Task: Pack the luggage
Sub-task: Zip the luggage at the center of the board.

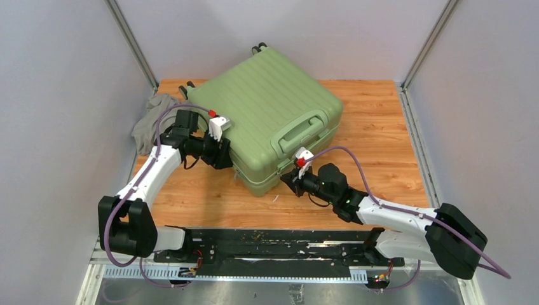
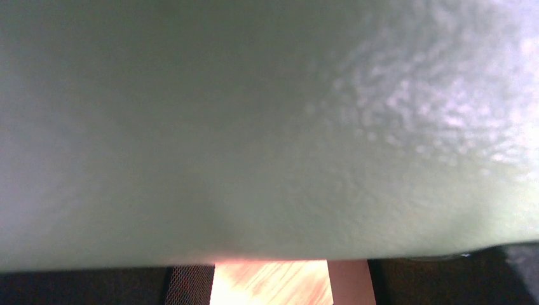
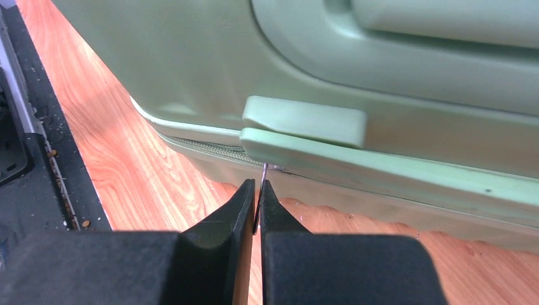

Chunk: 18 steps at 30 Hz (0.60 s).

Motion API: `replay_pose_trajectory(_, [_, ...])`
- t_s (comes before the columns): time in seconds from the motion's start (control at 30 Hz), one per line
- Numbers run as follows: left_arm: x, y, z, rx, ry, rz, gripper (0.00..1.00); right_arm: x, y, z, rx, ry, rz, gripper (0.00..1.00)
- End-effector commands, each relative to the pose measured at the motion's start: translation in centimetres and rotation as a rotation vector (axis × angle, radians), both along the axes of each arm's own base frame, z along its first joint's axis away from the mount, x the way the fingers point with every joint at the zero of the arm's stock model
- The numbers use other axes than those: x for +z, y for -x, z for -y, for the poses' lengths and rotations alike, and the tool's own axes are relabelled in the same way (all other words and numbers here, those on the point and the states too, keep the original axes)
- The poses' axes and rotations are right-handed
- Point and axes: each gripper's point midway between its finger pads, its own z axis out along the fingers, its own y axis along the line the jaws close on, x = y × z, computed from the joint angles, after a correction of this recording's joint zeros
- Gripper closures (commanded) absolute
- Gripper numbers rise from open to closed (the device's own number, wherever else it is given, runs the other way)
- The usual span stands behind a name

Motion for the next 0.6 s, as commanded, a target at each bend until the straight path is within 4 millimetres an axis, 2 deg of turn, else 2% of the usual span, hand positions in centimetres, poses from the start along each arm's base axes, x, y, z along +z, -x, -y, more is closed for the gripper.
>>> replay_pose_trajectory(0.0, [0.3,0.0,3.9,-0.100,0.100,0.017,0.40,-0.9,2.4,-1.9,0.054,-0.008,-0.011,1.00])
replay_pose_trajectory(0.2, [1.4,0.1,5.2,-0.133,0.116,0.041,0.41,-1.2,2.3,-2.6,0.029,-0.024,-0.013,1.00])
replay_pose_trajectory(0.4, [2.2,0.3,8.2,-0.194,0.144,0.057,0.43,0.2,3.0,-2.8,0.024,-0.050,0.029,1.00])
replay_pose_trajectory(0.57, [3.0,1.4,10.6,-0.248,0.168,0.050,0.44,0.6,3.1,-0.5,-0.037,-0.051,0.055,1.00])
